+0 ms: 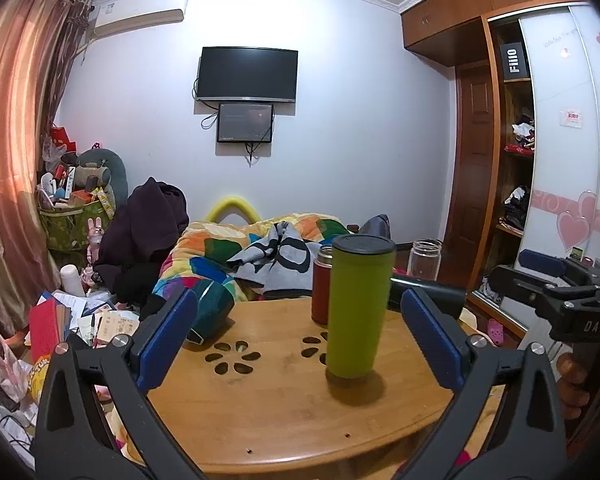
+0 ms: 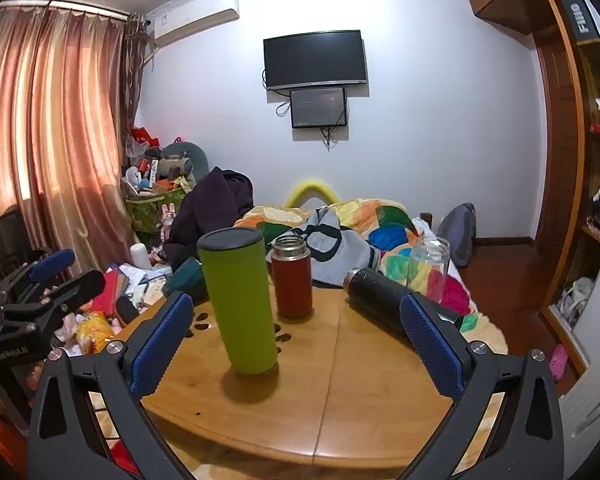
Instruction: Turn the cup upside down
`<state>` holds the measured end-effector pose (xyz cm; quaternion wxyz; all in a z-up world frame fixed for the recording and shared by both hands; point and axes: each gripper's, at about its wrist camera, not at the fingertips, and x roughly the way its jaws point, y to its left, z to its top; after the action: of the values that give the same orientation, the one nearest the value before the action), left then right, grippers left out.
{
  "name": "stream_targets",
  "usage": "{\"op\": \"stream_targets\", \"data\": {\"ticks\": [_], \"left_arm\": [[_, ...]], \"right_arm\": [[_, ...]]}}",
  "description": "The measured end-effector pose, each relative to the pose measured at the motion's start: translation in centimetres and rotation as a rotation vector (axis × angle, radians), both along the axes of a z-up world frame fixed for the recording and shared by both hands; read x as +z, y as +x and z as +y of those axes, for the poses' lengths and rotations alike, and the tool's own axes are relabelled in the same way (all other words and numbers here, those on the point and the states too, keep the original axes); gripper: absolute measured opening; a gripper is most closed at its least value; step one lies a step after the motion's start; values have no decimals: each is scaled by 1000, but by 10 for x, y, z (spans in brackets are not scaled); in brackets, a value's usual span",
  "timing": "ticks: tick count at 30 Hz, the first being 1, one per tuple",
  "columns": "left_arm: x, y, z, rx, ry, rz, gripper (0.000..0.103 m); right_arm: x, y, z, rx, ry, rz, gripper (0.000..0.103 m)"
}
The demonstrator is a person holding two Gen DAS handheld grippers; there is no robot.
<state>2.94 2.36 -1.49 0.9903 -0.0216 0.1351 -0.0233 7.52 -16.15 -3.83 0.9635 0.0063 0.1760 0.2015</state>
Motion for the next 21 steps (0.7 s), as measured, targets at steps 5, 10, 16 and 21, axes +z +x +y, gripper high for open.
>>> {"op": "stream_targets", "data": {"ticks": [5,10,16,21], "left_arm": [[-2,-10,-7,-14,-27,4,103],[-3,-13,-15,-8,-15,4,103],[-5,-16,-18,-4,3,-4,103],[-8,-15,-19,5,5,1,103]], "right_arm": [[-5,-10,-1,-15,-16,-7,103],[-3,-20,-4,-15,-13,-20,103],[-4,-23,-2,-18,-15,-24,103],[-4,-21,-1,-16,-14,-22,103]]}}
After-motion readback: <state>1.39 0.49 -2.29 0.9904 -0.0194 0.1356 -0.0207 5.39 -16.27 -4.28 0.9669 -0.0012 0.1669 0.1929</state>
